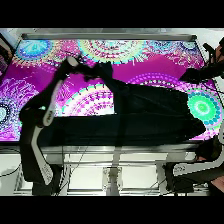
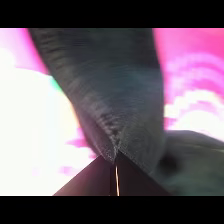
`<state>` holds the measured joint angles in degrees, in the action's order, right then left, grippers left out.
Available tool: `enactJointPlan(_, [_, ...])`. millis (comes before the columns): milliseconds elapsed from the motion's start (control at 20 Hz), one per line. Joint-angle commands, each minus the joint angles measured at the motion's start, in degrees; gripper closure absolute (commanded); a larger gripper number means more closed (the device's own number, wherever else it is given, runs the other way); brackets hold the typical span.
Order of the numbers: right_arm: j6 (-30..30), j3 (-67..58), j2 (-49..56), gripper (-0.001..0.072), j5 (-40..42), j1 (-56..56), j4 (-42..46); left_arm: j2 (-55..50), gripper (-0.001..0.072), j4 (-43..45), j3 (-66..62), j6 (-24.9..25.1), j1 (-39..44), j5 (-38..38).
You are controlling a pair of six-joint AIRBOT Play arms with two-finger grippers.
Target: Fold the clothes and pants, and hang the long-sleeved shirts on hangers.
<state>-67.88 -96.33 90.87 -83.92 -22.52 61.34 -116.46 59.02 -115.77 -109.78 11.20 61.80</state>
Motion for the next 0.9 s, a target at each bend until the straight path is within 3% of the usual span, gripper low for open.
enactJointPlan(0, [-3.21,-0.02,0.02,0.0377,-1.22,0.09,0.26,9.29,0.067,32.74,-0.04,-3.63,-5.51,21.11])
enactJointPlan(50, [-4.22,-0.02,0.02,0.0377,-2.03,0.07,0.09,11.5,0.067,41.57,-0.02,-1.42,-6.49,26.71])
enactJointPlan(150, [-4.52,-0.02,0.02,0.0377,-3.91,0.07,0.15,14.12,0.067,50.75,-0.02,3.91,-8.0,34.51])
enactJointPlan(300, [-4.9,-0.02,0.02,0.0377,-4.98,0.07,0.15,14.75,0.0669,53.31,0.42,8.11,-9.38,44.57])
enactJointPlan(600, [-6.03,-0.04,0.02,0.0377,-4.96,0.07,0.37,14.27,0.0667,49.79,14.49,9.14,-5.51,44.48])
enactJointPlan(800, [-6.03,-0.02,0.09,0.0377,-4.52,0.07,1.29,13.11,0.0659,49.86,22.64,12.68,-4.04,44.41])
enactJointPlan(850, [-6.03,-0.02,0.24,0.0377,-3.43,0.07,2.34,13.18,0.0592,49.83,23.08,14.05,-4.13,44.46])
